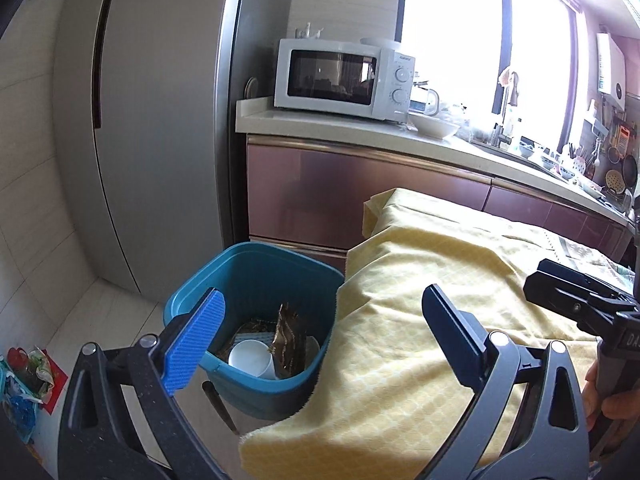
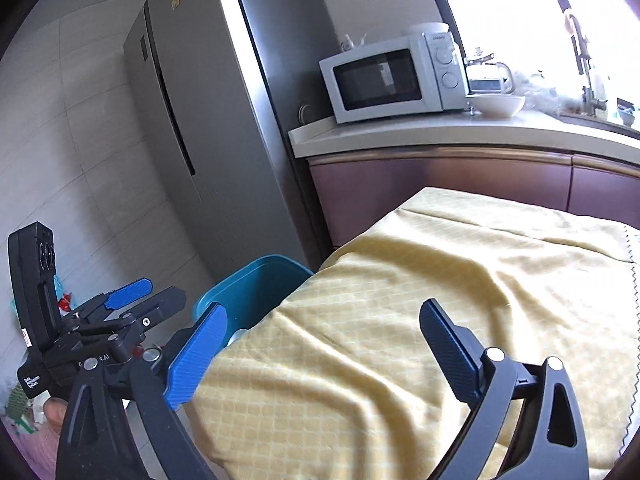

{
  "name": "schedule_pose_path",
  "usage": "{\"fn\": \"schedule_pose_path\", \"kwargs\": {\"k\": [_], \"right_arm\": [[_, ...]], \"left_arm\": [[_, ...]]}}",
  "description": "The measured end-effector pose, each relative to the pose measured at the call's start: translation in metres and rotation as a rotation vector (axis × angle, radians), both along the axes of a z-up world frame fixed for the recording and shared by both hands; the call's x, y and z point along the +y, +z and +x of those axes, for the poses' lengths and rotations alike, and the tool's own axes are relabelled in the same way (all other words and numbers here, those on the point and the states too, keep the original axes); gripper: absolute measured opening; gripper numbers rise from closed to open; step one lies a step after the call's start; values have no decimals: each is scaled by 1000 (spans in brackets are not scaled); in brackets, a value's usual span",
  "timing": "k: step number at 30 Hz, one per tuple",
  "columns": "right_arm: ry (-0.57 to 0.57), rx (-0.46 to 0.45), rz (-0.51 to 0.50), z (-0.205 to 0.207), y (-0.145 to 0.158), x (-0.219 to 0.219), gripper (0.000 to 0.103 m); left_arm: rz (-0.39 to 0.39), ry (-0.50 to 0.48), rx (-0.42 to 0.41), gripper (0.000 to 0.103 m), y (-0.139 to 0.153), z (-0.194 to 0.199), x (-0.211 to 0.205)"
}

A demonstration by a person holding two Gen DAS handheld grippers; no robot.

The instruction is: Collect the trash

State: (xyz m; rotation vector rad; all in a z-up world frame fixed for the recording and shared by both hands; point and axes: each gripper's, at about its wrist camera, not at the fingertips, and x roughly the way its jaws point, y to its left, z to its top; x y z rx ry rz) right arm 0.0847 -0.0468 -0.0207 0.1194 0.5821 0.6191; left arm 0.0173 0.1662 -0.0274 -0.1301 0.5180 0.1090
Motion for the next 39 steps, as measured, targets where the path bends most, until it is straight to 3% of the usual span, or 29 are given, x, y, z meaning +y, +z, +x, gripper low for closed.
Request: {"fn": "schedule_pose_path", "kwargs": {"k": [6, 14, 26, 39], "right_arm": [[-88, -105, -33, -24, 6, -26, 96], [-213, -166, -25, -50, 11, -63, 96], [-345, -258, -53, -85, 16, -89, 96], [-410, -285, -71, -99, 19, -99, 96]], "left_arm": [[12, -17, -66, 97, 9, -12, -25], [48, -31, -148, 97, 20, -30, -56], [61, -71, -199, 97, 29, -45, -82], [91, -78, -225, 97, 28, -51, -97]]}}
